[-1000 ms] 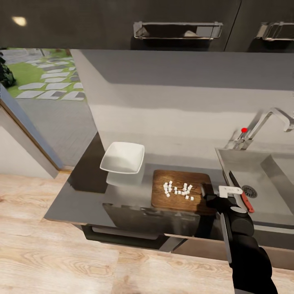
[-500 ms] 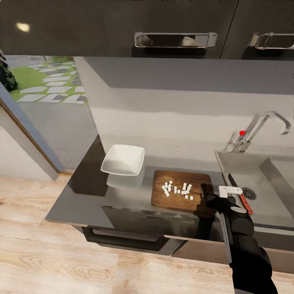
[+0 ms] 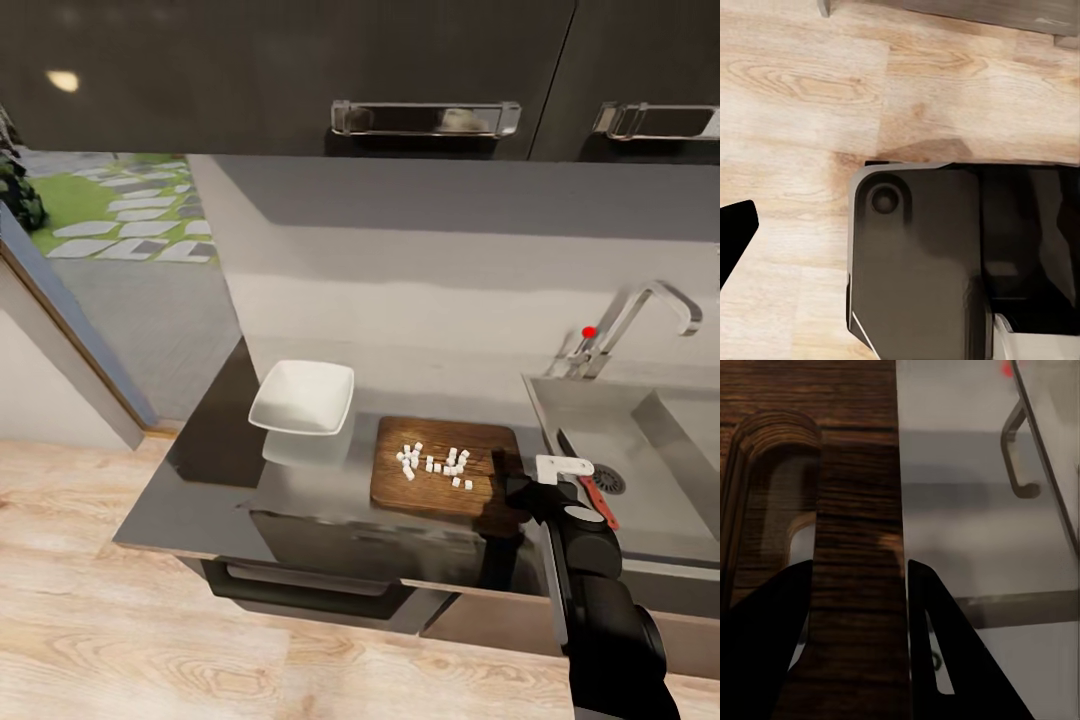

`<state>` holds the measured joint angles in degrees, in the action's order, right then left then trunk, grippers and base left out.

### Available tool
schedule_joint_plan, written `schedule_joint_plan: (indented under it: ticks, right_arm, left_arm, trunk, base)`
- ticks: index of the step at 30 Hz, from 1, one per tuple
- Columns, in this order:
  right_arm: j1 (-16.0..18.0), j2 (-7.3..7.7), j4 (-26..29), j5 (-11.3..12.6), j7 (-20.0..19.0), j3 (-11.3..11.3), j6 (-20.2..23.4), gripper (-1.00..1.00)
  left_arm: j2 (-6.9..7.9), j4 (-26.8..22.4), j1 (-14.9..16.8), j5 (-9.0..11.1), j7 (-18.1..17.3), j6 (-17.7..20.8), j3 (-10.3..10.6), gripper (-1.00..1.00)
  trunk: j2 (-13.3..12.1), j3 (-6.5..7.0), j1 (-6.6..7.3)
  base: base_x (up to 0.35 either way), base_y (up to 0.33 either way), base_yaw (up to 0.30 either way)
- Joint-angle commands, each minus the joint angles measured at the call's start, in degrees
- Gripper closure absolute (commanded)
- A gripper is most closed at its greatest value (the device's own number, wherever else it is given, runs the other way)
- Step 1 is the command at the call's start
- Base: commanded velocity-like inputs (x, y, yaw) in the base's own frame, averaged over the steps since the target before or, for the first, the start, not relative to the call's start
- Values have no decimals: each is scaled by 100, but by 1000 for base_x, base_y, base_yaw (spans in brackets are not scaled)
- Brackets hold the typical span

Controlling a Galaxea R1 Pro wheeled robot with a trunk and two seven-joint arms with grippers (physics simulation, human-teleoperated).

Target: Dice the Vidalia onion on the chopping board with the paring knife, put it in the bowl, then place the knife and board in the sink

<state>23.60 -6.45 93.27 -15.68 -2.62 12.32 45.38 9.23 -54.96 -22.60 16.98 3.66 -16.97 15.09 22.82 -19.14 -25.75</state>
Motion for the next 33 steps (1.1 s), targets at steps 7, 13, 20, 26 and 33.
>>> schedule_joint_plan:
  ticks: [7, 13, 20, 26, 33]
  right_arm:
    - [5, -5, 7, -32, -28, 7, 26, 100]
    - [5, -5, 7, -32, -28, 7, 24, 100]
    - [5, -5, 7, -32, -28, 7, 26, 100]
    - [5, -5, 7, -32, -28, 7, 27, 100]
    - [5, -5, 7, -32, -27, 7, 25, 100]
  left_arm:
    - [9, -6, 1, 37, 38, -16, 29, -100]
    - [9, -6, 1, 35, 38, -16, 29, -100]
    - [9, -6, 1, 34, 38, -16, 29, -100]
    - [9, -6, 1, 34, 38, -16, 29, -100]
    - [7, 0, 1, 35, 38, -13, 29, -100]
  trunk:
    - [10, 55, -4]
    - [10, 109, -4]
    - [10, 172, -4]
    - [10, 226, -4]
    - [10, 289, -4]
  base:
    - [0, 0, 0]
    - [0, 1, 0]
    - [104, 96, 0]
    - [24, 13, 0]
    - [0, 0, 0]
